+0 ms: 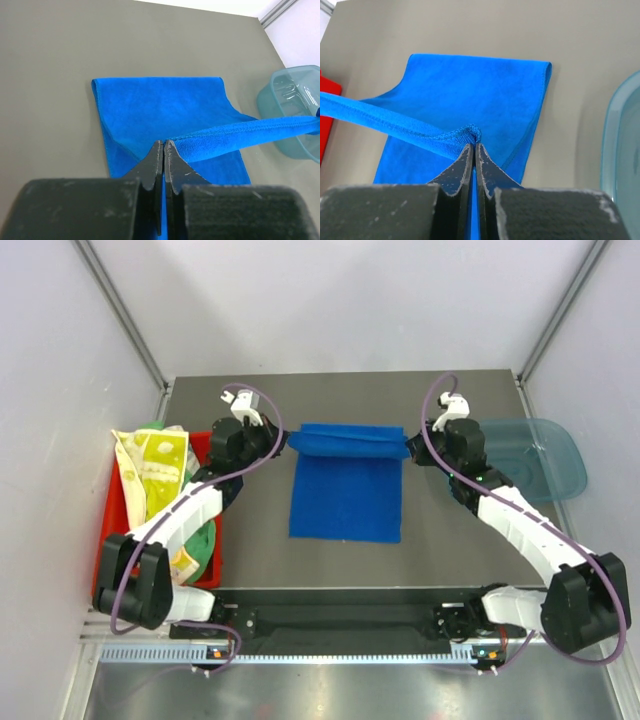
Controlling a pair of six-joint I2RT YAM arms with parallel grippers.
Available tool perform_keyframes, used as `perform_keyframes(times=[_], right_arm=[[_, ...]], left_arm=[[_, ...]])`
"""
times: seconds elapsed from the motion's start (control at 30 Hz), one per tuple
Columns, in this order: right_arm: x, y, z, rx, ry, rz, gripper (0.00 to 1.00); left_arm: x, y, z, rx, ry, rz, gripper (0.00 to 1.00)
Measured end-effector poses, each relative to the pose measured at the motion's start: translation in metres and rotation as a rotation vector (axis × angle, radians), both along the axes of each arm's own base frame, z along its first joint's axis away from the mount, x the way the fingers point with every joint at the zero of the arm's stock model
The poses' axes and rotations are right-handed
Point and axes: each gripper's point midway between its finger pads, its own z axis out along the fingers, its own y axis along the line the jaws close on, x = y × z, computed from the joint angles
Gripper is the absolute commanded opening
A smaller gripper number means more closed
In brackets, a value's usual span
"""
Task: Fold and stack the towels
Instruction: Fold the towel
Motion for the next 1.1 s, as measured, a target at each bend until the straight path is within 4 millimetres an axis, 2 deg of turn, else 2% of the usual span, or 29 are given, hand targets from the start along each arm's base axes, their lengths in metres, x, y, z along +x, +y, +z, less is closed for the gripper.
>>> perform_keyframes(times=[0.13,0.23,0.5,0.67,0.93,1.1], right_arm=[[-0.009,0.001,-0.004,-0.002,0.003,0.009,0.0],[-0.015,0.001,-0.011,-0.005,0.013,0.011,0.0],[-0.032,0.001,-0.051,-0.022,0.09,0.021,0.0],[-0.046,0.005,-0.074,-0.029,0.137,0.04,0.0],[-0.055,0.007,-0.091,-0.035,0.161,0.05,0.0],[-0.066,0.005,-0.109,-0.047,0.197,0.06,0.0]], left_arm=[[-0.008,-0.001,-0.001,0.002,-0.003,-0.001,0.0],[-0.016,-0.003,-0.011,0.009,0.013,-0.004,0.0],[-0.049,-0.019,-0.066,0.054,0.116,-0.036,0.0],[-0.061,-0.016,-0.091,0.065,0.169,-0.016,0.0],[-0.067,-0.012,-0.104,0.071,0.197,0.021,0.0],[-0.073,-0.008,-0.109,0.078,0.211,0.032,0.0]])
